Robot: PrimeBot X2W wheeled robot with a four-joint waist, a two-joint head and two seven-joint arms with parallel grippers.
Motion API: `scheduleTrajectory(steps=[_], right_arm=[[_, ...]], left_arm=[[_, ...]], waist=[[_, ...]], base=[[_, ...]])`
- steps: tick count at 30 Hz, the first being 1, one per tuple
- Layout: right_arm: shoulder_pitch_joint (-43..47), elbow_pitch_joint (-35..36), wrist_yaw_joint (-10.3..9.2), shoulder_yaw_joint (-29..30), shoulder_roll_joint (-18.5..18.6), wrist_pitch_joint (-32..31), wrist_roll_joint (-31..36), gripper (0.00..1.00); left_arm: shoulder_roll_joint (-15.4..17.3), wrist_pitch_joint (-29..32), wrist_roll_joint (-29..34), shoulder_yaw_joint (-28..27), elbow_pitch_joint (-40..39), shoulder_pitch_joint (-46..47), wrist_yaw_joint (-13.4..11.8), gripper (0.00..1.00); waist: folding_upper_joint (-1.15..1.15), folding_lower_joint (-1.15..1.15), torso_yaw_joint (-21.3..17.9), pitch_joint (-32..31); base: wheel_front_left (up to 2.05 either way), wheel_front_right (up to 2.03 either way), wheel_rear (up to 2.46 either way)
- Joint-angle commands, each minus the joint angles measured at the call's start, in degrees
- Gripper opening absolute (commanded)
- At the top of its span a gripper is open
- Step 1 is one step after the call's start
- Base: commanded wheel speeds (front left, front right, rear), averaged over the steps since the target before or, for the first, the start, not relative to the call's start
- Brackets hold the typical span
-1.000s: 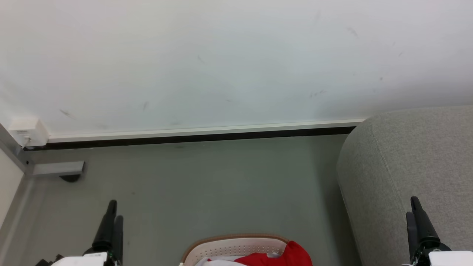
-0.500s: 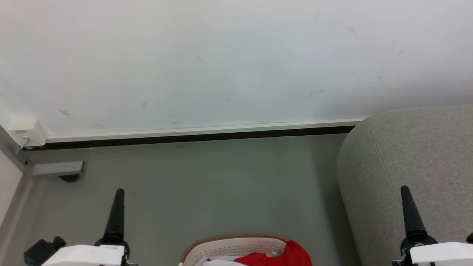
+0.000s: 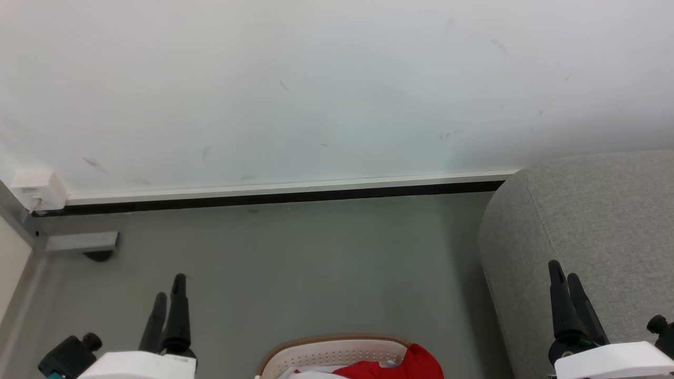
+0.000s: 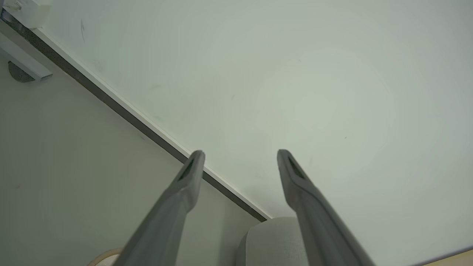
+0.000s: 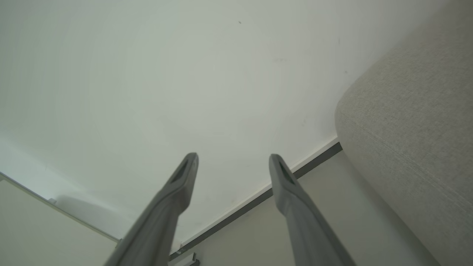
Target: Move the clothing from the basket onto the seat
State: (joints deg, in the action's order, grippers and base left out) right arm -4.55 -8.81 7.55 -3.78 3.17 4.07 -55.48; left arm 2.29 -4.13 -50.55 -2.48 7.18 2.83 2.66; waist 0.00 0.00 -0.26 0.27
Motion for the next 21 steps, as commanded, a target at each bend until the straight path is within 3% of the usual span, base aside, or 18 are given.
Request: scheduleTrajectory(steps=[1,21], right_arm=[[-0.8,0.6,-0.04,-0.4,0.3,0.7,2.8,1.00],[-0.9,-0.5,-0.06,-2.1,-0.1,3.8,20.1,1.00]], left_arm=[[0.5,-0.6,3.0,0.1,-1.1,0.0,-0.2,1.00],[0.9,-3.8,19.0,1.7,-2.0,-0.8,-2.1,1.00]], waist=[[0.00,0.00,0.0,0.0],[0.00,0.00,0.1,0.0]], base=[[0.00,0.00,0.00],[0.00,0.00,0.00]])
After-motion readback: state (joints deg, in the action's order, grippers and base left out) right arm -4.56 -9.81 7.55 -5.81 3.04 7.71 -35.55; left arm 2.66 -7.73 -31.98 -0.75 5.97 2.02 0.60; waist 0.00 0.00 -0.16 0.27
